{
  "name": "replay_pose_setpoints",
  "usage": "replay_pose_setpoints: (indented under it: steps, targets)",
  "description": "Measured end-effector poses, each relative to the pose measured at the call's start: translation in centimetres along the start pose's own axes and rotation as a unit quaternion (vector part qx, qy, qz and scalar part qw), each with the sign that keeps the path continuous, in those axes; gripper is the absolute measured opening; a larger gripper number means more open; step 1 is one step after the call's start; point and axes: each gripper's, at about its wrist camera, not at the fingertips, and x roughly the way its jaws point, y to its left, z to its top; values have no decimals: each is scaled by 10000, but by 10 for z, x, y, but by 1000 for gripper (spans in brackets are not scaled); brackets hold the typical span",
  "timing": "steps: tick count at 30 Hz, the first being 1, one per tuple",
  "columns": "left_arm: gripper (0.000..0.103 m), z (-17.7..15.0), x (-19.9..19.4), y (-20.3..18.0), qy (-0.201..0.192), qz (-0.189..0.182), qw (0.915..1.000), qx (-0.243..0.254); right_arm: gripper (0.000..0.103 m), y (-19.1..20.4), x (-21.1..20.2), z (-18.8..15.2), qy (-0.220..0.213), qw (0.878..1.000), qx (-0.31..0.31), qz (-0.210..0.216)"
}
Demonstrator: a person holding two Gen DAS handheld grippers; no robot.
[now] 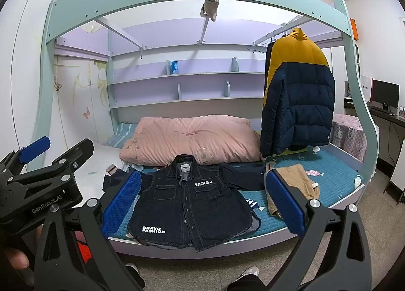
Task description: Fold large clothes
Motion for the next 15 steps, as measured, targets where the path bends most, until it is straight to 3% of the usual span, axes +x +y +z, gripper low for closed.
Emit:
replay_pose_setpoints:
  steps: [15]
  targets:
    - [98, 0, 1, 0, 13, 4, 10000, 14, 95, -1, 0, 0, 17, 10000, 27, 12]
